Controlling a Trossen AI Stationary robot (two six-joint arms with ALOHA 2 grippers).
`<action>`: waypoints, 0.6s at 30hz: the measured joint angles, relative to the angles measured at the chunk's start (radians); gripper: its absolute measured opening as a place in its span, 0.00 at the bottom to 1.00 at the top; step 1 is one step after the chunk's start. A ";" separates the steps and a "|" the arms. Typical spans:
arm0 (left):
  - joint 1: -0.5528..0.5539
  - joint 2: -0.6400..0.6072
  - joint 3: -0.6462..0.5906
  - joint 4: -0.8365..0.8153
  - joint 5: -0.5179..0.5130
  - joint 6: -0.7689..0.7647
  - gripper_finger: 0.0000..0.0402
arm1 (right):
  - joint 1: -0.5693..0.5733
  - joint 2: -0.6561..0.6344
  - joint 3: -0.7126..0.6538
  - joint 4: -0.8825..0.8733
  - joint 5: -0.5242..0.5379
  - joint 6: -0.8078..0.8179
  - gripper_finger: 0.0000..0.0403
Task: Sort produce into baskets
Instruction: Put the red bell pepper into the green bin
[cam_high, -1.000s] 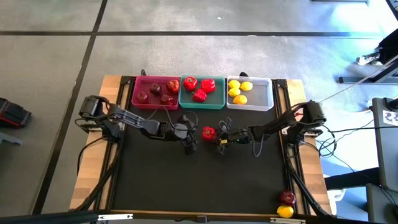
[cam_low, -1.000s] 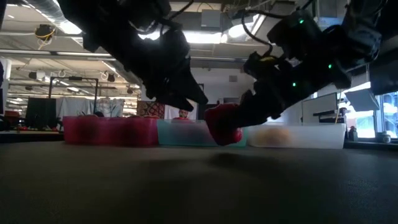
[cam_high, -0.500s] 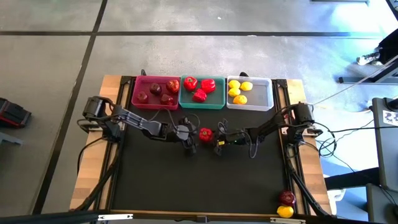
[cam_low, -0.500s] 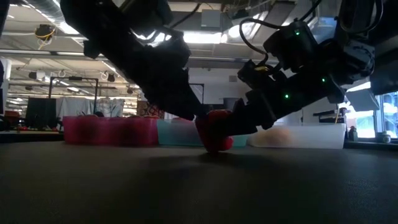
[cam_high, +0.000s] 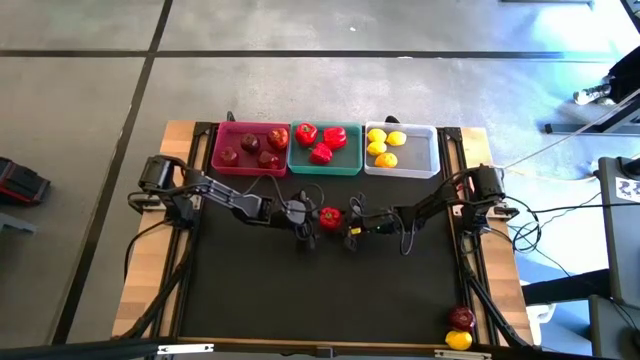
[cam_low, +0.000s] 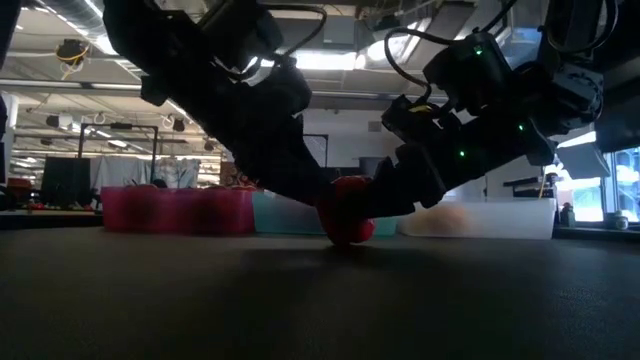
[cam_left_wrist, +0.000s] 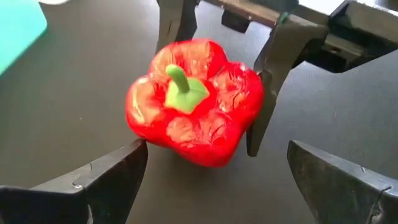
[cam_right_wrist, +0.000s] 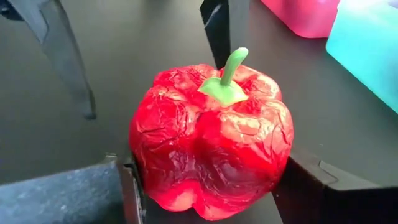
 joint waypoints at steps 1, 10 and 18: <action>0.000 0.005 0.000 0.001 0.004 0.000 0.95 | 0.002 0.001 0.001 -0.001 0.015 0.000 0.52; 0.008 0.024 0.000 0.003 0.015 0.010 0.95 | 0.000 0.001 0.003 -0.004 0.064 0.000 0.52; 0.010 0.024 0.000 0.003 0.011 0.014 0.95 | 0.000 0.001 0.003 -0.003 0.066 -0.005 0.67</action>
